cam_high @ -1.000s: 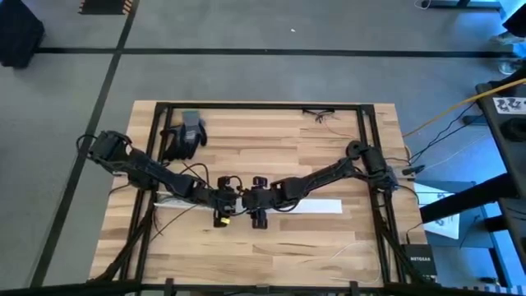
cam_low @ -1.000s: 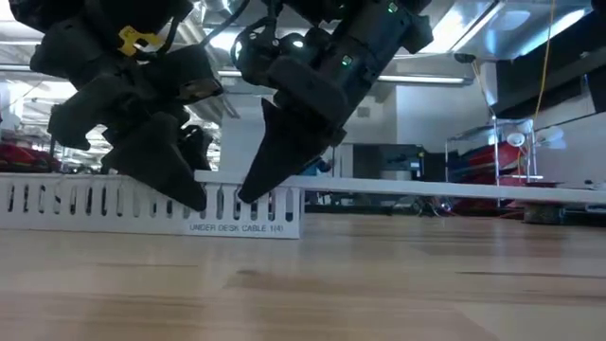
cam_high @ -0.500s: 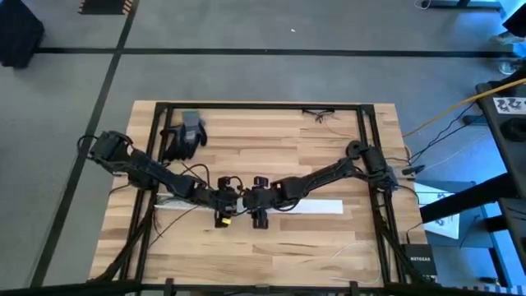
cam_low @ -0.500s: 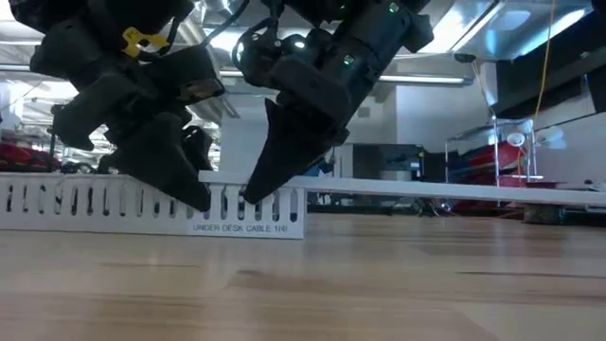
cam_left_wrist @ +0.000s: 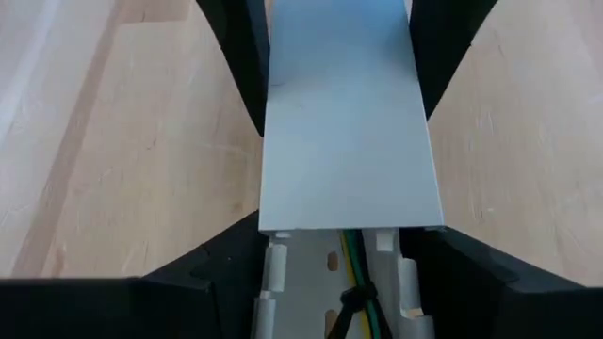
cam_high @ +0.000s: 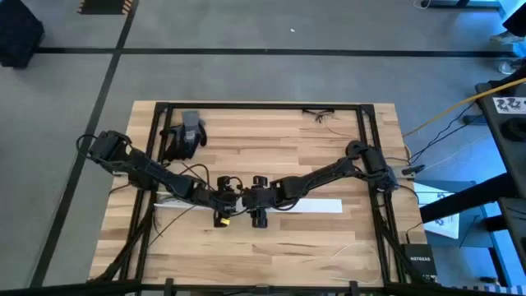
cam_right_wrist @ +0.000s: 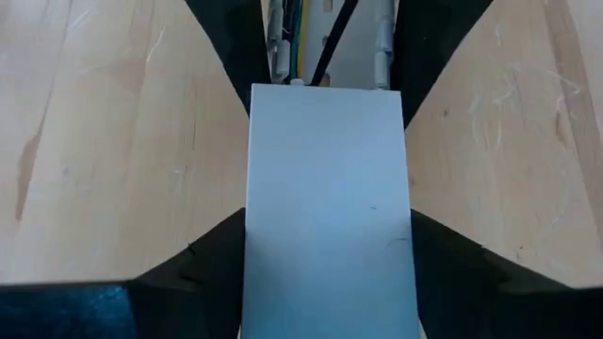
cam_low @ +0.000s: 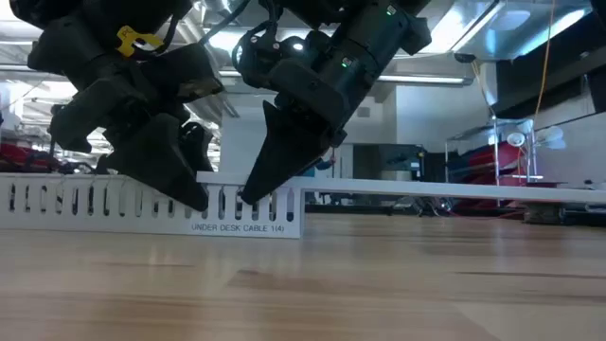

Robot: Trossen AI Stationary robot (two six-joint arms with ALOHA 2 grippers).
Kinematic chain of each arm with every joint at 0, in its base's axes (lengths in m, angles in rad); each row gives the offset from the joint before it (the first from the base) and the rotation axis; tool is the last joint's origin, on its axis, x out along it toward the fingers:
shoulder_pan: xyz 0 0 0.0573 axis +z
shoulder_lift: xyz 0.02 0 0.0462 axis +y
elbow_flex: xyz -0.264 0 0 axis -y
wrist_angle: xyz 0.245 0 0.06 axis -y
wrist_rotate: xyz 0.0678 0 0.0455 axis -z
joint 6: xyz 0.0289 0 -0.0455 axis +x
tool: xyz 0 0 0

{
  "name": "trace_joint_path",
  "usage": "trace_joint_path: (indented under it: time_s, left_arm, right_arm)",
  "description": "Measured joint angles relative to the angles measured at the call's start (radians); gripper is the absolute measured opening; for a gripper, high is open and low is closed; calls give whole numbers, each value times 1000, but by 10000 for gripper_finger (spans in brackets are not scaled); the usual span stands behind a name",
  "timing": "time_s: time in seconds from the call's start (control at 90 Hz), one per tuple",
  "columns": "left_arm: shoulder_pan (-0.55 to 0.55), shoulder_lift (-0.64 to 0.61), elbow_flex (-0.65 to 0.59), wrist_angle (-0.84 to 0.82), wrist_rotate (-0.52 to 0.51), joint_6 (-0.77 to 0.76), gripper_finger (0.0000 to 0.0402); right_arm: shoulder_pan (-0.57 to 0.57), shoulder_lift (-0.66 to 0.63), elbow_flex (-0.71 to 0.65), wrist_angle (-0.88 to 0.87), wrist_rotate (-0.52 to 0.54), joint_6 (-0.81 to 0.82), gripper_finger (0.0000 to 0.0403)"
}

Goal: Ziptie cables
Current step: Close the cable duct

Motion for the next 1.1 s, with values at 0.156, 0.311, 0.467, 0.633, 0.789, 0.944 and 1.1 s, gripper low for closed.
trace_joint_path:
  time_s: [0.156, 0.311, 0.467, 0.633, 0.789, 0.944, 1.1]
  left_arm:
    - [17, -9, 1, -14, 66, -5, 224]
    - [33, -35, 7, -99, 113, -13, 224]
    - [26, -73, 3, -104, 119, 36, 224]
    - [20, -105, 1, -128, 122, 82, 224]
    - [20, -109, 6, -175, 123, 88, 223]
    - [20, -122, 17, -191, 123, 92, 223]
    - [18, -125, 36, -199, 122, 33, 223]
  right_arm:
    - [0, 0, -1, -3, -5, 0, 229]
    - [0, 1, -1, 3, -5, 1, 229]
    - [-1, 2, -1, 3, -5, -1, 229]
    - [1, 1, -1, 3, -7, -5, 229]
    - [1, 1, -2, 3, -7, -4, 229]
    - [0, 1, -2, 3, -7, -5, 229]
    - [0, 1, -3, 0, -7, -10, 229]
